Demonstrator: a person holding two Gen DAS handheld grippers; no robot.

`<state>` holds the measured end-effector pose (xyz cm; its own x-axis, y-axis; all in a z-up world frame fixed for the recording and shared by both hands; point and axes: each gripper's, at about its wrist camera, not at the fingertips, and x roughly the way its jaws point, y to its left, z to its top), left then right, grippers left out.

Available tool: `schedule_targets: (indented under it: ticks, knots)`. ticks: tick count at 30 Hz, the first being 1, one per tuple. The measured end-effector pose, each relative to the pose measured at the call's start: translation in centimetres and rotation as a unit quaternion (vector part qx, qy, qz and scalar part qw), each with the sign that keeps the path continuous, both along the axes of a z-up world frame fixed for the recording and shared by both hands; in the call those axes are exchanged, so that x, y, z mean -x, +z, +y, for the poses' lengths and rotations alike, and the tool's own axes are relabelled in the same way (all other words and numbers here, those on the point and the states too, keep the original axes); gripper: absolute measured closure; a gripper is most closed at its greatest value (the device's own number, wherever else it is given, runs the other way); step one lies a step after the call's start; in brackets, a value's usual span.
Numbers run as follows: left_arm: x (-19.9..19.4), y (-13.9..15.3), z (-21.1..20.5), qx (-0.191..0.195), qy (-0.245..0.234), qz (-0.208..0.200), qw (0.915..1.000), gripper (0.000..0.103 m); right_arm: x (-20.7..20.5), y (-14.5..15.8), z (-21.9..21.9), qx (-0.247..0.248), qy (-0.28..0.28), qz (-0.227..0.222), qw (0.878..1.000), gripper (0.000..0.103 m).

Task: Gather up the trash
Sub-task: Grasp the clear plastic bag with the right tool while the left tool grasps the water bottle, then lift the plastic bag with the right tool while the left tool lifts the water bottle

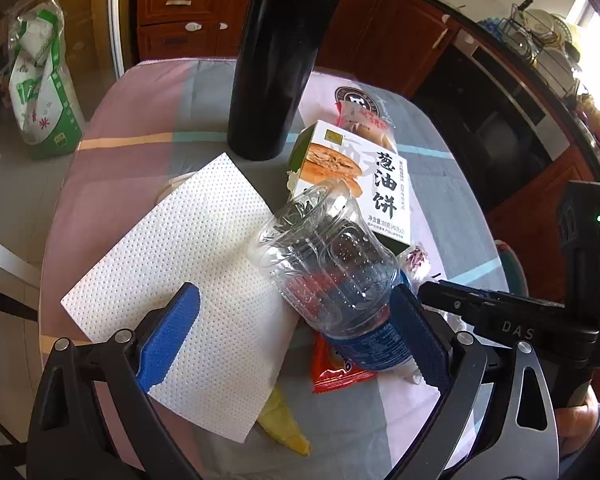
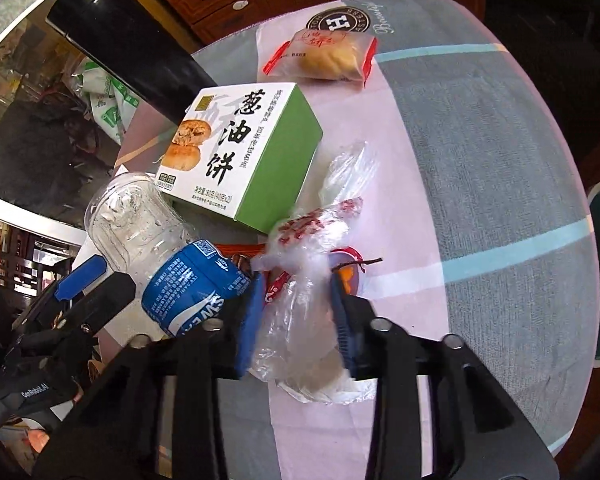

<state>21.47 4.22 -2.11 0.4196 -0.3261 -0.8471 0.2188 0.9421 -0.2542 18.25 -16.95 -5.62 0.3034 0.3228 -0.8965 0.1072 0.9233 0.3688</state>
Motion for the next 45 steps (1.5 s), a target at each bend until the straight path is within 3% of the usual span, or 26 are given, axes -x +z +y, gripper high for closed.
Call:
schedule_targets:
  ticks: [8, 9, 10, 16, 24, 31, 37, 39, 41, 45]
  knots:
    - [-0.2, -0.2, -3.6, -0.01, -0.03, -0.009, 0.9995, 0.009, 2.4, -0.4, -2.8, -0.006, -0.006, 0.0, 1.0, 0.089]
    - [0.0, -0.2, -4.3, -0.013, -0.033, -0.014, 0.9993, 0.013, 3.0, -0.4, -3.4, -0.006, -0.009, 0.001, 1.0, 0.089]
    - [0.1, -0.3, -4.9, -0.018, -0.037, -0.018, 0.999, 0.024, 3.5, -0.5, -3.9, -0.006, -0.013, 0.002, 1.0, 0.089]
    - [2.0, -0.1, -9.2, -0.043, -0.09, -0.034, 0.9945, 0.024, 7.1, -1.0, -7.6, -0.006, -0.042, 0.012, 0.999, 0.089]
    - [5.5, -1.0, -15.8, -0.078, -0.193, -0.029, 0.9776, 0.024, 11.3, -2.1, -12.0, -0.012, -0.079, 0.022, 0.997, 0.089]
    - [6.2, -3.2, -17.1, -0.096, -0.197, -0.008, 0.9758, 0.023, 13.5, -3.0, -13.8, -0.011, -0.089, 0.03, 0.996, 0.088]
    - [7.0, -3.9, -15.8, -0.093, -0.181, 0.016, 0.979, 0.021, 13.2, -2.6, -13.6, -0.006, -0.087, 0.015, 0.996, 0.074]
    - [7.7, -4.1, -15.4, -0.092, -0.177, 0.023, 0.9796, 0.02, 13.0, -2.3, -13.6, -0.011, -0.09, 0.01, 0.996, 0.061]
    - [8.2, -4.4, -15.0, -0.087, -0.174, 0.032, 0.9803, 0.018, 12.7, -2.1, -13.5, -0.01, -0.093, 0.004, 0.996, 0.056]
    - [8.5, -5.1, -14.7, -0.083, -0.17, 0.046, 0.9809, 0.015, 11.6, -1.9, -13.2, -0.01, -0.095, -0.004, 0.995, 0.051]
